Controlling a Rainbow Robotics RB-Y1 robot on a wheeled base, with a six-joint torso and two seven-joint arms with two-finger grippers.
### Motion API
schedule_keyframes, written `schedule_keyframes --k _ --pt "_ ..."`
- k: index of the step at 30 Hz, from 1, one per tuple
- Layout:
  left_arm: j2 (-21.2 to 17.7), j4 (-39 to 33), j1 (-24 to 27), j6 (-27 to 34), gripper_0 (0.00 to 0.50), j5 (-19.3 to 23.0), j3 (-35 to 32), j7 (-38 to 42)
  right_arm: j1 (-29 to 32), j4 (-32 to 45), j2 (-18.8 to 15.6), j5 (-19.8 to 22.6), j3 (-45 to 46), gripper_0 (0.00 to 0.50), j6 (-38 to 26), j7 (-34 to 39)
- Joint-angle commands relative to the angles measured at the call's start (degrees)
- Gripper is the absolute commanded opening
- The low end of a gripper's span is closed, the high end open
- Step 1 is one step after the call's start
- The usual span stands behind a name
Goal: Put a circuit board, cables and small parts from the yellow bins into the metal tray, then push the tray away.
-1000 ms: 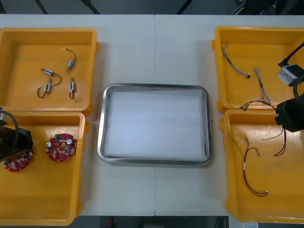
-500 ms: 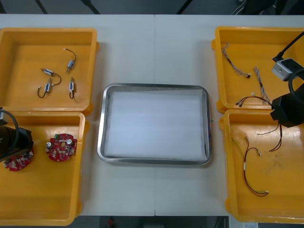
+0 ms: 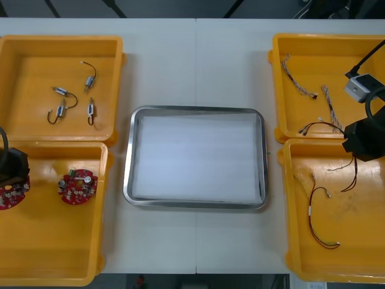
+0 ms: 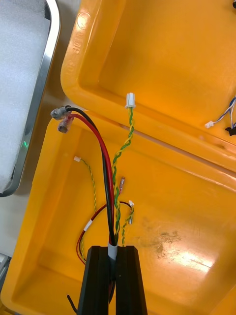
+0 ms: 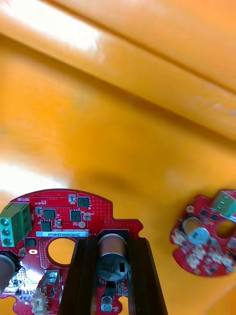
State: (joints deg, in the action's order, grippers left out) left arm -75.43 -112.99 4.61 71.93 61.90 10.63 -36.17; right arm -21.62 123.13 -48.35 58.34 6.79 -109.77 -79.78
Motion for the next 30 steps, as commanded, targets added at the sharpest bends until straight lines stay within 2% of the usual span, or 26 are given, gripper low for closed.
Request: schedule_keyframes --k 1,8,13,17,23,30 --pt "-4.3 -1.7 1.1 5.1 0.000 5.4 -7.4 -5.0 -1.7 1.7 -1.9 -0.2 -0.5 0.000 -0.2 -0.5" --pt "-4.2 -2.0 1.1 11.5 0.000 10.6 -15.6 -10.4 -1.7 1.7 -1.9 -0.2 -0.5 0.000 -0.2 -0.5" --pt "-4.3 -4.2 1.4 13.8 0.000 11.3 -19.0 -10.5 -1.7 1.7 -1.9 -0.2 -0.5 0.000 -0.2 -0.5" --pt "-4.2 -5.1 4.2 17.4 0.000 12.0 -18.9 -10.1 -1.7 1.7 -1.9 -0.2 -0.5 0.000 -0.2 -0.5" --pt "-4.1 -5.0 9.0 22.5 0.000 15.3 -18.9 -8.6 -1.7 1.7 -1.9 -0.2 -0.5 0.000 -0.2 -0.5" --pt "1.8 -5.0 16.5 28.3 0.000 14.5 -17.4 -1.8 -1.7 1.7 -1.9 -0.2 -0.5 0.000 -0.2 -0.5"
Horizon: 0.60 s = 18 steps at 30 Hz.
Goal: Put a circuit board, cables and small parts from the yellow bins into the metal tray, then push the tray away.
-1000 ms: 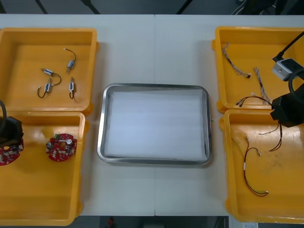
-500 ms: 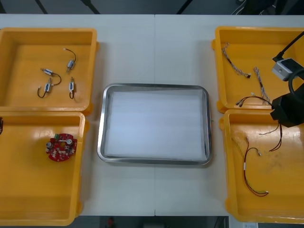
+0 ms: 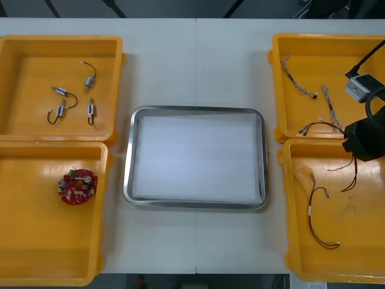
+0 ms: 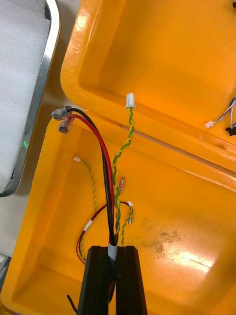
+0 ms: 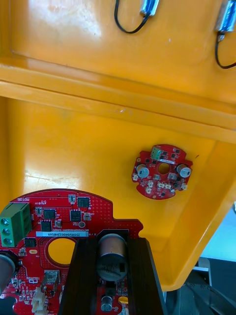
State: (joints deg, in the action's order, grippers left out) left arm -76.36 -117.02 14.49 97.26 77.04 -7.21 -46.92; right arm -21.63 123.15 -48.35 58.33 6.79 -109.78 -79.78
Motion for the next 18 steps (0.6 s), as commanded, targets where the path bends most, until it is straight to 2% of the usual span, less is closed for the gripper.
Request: schedule_keyframes --k 1,5,10,18 --pt "3.6 -0.9 8.4 3.9 0.000 -1.3 1.9 10.2 -1.7 1.7 -1.9 -0.1 -0.5 0.000 -0.2 -0.5" --pt "7.3 -1.4 15.0 6.9 0.000 -5.2 7.6 17.4 -1.7 1.7 -1.9 -0.1 -0.5 0.000 -0.2 -0.5" --pt "14.3 -2.1 22.7 10.8 0.000 -13.4 15.8 27.8 -1.7 1.7 -1.9 -0.1 -0.5 0.000 -0.2 -0.5" --pt "21.3 -2.7 25.1 9.6 0.000 -18.9 20.7 36.0 -1.7 1.7 -1.9 -0.1 -0.5 0.000 -0.2 -0.5"
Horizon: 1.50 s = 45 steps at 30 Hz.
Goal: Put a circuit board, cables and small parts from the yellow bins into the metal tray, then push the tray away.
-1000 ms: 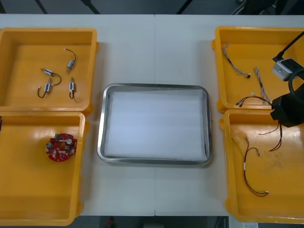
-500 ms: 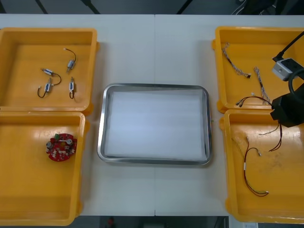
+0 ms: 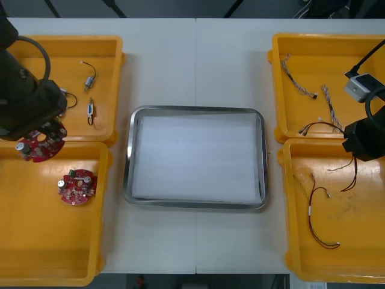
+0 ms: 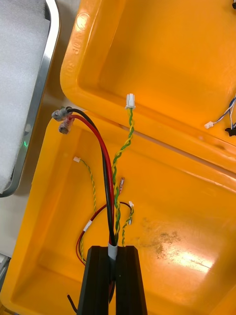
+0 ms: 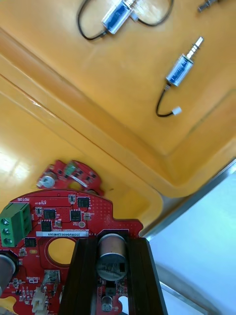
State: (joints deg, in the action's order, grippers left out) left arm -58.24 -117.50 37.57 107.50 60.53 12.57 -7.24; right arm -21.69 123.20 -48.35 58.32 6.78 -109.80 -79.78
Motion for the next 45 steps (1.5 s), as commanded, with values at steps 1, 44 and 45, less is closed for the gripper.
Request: schedule_keyframes --k 1,44,45 --pt "4.3 -2.5 2.2 -0.7 0.000 -3.1 1.5 -2.4 -1.6 1.6 -1.9 -0.1 -0.5 0.000 -0.2 -0.5" --pt "34.4 6.3 6.2 -3.7 0.000 -37.9 26.5 12.7 -1.6 1.6 -1.9 -0.1 -0.5 0.000 -0.2 -0.5" --pt "34.7 7.2 6.2 -4.3 0.000 -38.4 26.7 12.5 -1.6 1.6 -1.9 -0.1 -0.5 0.000 -0.2 -0.5"
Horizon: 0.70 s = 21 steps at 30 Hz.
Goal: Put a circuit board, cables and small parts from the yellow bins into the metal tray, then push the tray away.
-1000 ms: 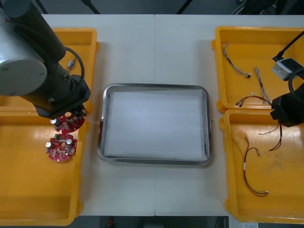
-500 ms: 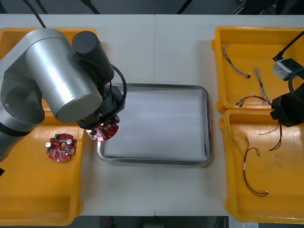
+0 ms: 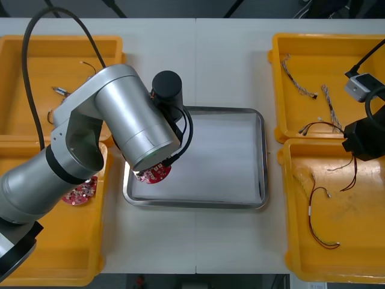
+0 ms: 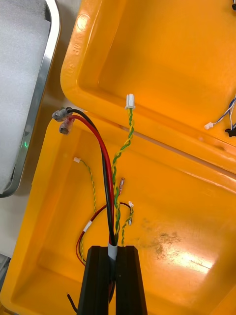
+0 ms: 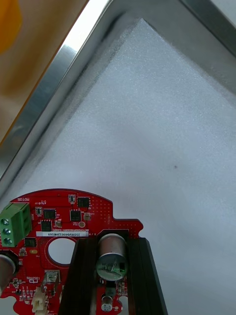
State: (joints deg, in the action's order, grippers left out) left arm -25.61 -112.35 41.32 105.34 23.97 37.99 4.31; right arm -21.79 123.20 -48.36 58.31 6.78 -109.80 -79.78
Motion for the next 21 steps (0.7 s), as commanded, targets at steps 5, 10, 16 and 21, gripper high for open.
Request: schedule_keyframes --k 5,10,16,21 --pt "3.1 4.8 2.4 -3.6 0.000 -2.6 1.6 0.5 -1.5 1.6 -1.9 -0.1 -0.4 0.000 -0.2 -0.5" --pt "3.3 6.1 2.4 -5.6 0.000 -3.1 3.1 1.0 -1.5 1.6 -1.9 -0.1 -0.4 0.000 -0.2 -0.5" --pt "3.3 6.1 2.4 -5.7 0.000 -1.1 3.7 1.8 -1.5 1.6 -1.9 -0.1 -0.4 0.000 -0.2 -0.5" --pt "3.3 6.2 2.4 -5.8 0.037 -1.0 4.1 2.3 -1.5 1.6 -1.9 -0.1 -0.4 0.000 -0.2 -0.5"
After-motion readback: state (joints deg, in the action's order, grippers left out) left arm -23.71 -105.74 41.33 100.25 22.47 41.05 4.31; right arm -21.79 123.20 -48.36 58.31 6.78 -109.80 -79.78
